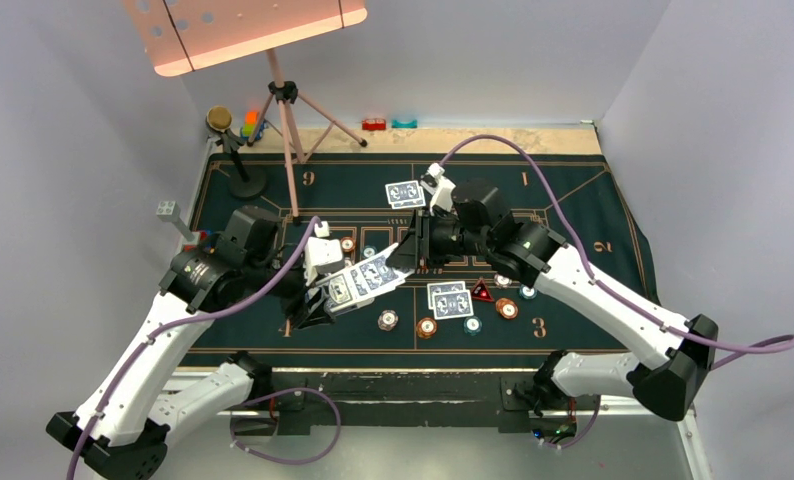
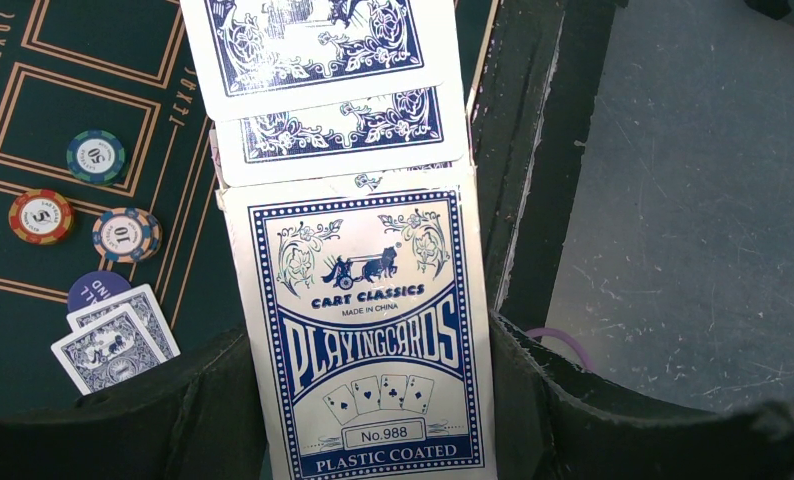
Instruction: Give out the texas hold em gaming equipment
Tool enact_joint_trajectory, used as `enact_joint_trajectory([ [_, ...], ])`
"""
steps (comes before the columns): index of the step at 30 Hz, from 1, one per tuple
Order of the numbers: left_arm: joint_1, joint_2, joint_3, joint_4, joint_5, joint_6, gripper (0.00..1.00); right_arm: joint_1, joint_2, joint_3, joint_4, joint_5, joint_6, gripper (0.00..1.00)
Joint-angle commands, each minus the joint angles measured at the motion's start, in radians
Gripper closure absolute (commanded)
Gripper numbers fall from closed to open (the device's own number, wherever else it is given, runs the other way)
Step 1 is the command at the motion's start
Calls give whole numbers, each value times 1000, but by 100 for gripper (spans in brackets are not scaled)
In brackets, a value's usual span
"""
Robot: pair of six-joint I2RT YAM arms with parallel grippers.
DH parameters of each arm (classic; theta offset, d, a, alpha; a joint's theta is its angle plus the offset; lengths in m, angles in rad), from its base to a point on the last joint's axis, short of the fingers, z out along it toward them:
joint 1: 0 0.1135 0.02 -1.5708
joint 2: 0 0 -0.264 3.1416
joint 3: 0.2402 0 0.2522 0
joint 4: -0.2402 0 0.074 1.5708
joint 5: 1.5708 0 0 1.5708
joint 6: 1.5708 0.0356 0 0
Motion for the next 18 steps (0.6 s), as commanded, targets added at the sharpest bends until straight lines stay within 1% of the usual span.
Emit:
enact_joint_trajectory([
  [1, -1, -16, 30, 27, 32, 0, 100, -7, -32, 44, -15, 21, -24, 77],
  [9, -1, -22, 25, 31, 35, -8, 100, -7, -26, 99, -55, 48, -62, 77],
  [18, -1, -22, 25, 42, 36, -15, 100, -7, -17, 96, 23, -52, -34, 76],
])
